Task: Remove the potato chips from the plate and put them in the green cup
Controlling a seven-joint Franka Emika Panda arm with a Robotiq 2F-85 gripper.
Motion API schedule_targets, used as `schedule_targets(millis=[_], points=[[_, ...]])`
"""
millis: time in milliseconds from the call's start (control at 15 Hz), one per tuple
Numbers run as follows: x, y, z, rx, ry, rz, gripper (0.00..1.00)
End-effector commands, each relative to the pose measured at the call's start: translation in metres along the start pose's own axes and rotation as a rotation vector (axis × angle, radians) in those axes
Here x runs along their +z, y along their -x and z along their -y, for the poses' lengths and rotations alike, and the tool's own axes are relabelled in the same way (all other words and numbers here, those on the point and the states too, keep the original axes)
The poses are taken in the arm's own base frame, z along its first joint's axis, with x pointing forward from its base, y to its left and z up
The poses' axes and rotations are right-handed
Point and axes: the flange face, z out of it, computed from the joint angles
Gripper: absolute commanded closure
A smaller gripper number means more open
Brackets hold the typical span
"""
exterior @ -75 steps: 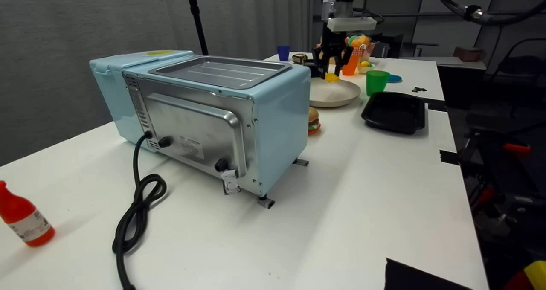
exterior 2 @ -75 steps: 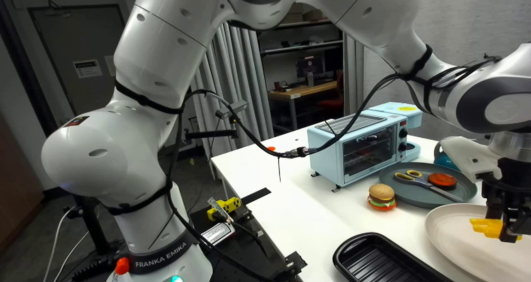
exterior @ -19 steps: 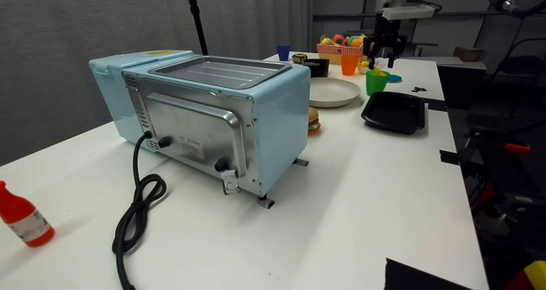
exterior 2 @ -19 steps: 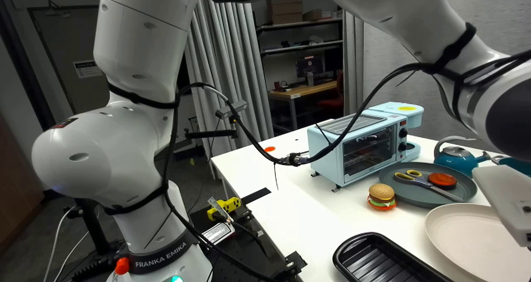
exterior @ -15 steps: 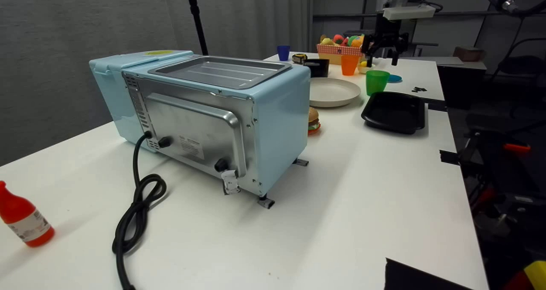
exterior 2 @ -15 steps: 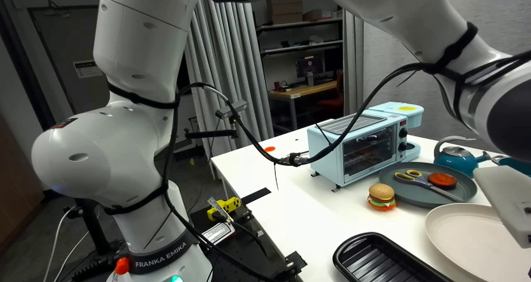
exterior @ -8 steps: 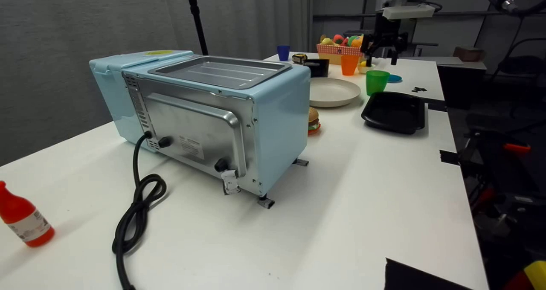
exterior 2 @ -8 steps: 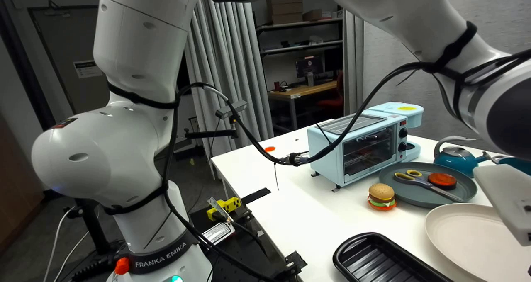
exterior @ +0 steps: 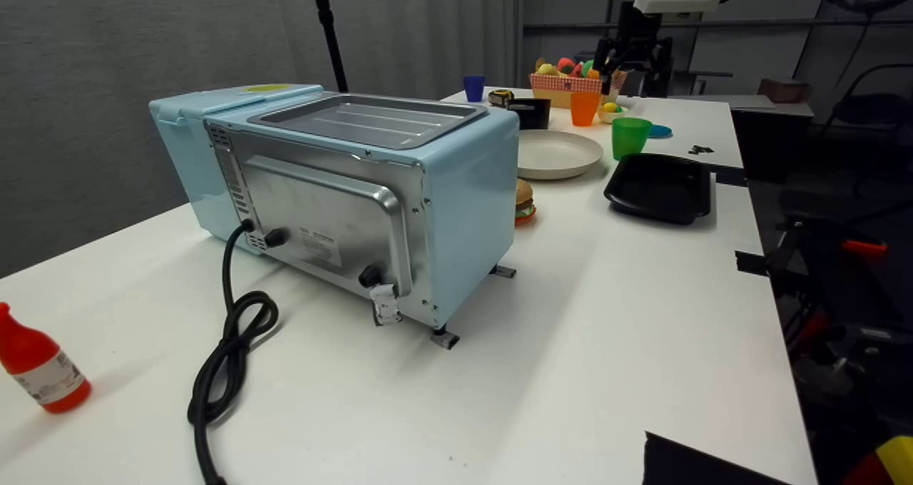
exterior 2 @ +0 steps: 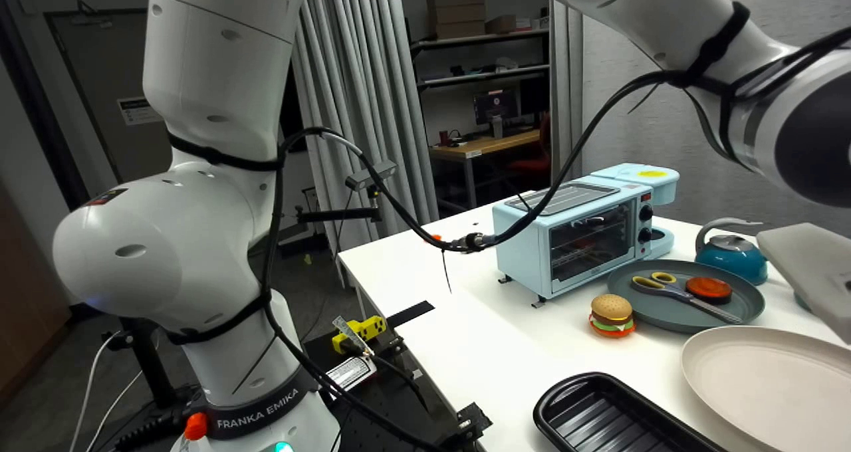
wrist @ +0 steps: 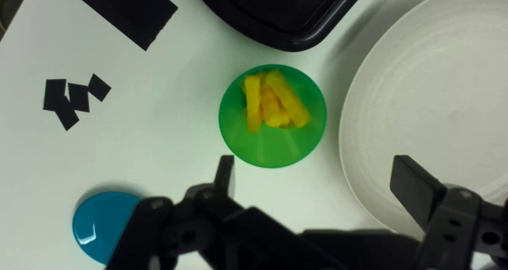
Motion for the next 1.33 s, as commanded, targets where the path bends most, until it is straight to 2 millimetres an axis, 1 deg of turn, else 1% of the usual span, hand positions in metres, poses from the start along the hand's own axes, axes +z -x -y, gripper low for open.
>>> schedule_targets(millis=[0,400,667,733,933,1267], points=[[-0.038,0.005,0.016,-0.047,-0.026,-0.047,0.00],[-0.082,0.012,0.044,-0.098,-0.055,-0.109,0.00],[-0.108,0.018,0.055,-0.125,-0.067,-0.145,0.00],[-0.093,0.007,0.055,-0.095,-0.063,-0.134,0.00],[-0.103,0.010,0.058,-0.102,-0.070,-0.149,0.00],[-0.103,0.010,0.057,-0.101,-0.070,-0.147,0.00]])
